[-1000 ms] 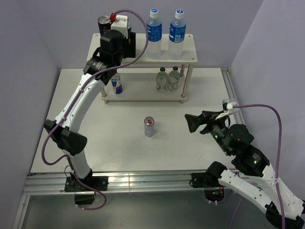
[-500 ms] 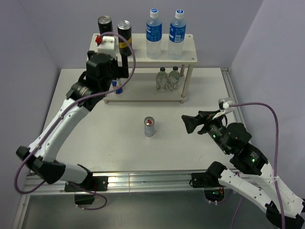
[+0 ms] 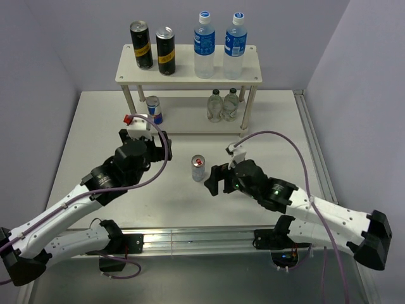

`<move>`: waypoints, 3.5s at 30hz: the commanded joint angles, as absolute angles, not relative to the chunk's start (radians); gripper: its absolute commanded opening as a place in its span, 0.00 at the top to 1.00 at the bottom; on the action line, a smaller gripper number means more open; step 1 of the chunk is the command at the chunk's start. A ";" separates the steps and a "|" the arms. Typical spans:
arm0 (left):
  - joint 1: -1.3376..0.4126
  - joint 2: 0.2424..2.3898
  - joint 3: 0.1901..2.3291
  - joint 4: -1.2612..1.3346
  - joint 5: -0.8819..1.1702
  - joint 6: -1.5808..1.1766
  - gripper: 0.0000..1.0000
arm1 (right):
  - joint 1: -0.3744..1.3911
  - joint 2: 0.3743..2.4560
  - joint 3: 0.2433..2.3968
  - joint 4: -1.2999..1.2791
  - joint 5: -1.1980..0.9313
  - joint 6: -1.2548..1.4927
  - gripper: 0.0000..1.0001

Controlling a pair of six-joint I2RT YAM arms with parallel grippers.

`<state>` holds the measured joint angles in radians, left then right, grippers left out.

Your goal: Place and organize the beverage onto the shelf

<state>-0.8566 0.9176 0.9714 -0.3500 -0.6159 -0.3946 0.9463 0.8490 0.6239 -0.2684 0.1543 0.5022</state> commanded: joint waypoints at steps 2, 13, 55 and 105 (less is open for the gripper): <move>-0.888 0.870 0.934 -0.275 -0.672 -0.451 0.04 | 1.002 0.962 0.615 -0.066 0.250 0.551 0.00; -0.934 0.842 0.882 -0.270 -0.768 -0.483 0.05 | 1.005 1.301 0.679 0.162 0.403 0.522 0.01; -0.968 0.736 0.752 -0.189 -0.796 -0.453 0.10 | 0.822 1.986 1.615 0.222 0.503 0.184 1.00; -0.971 0.703 0.695 -0.204 -0.883 -0.494 0.11 | 0.796 1.976 1.413 0.368 0.287 0.189 0.00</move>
<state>-0.9649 0.7147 0.6891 -0.2073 -0.8341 -0.4706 0.7856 2.0850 1.4837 0.2573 0.3523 0.1886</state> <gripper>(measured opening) 0.895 0.998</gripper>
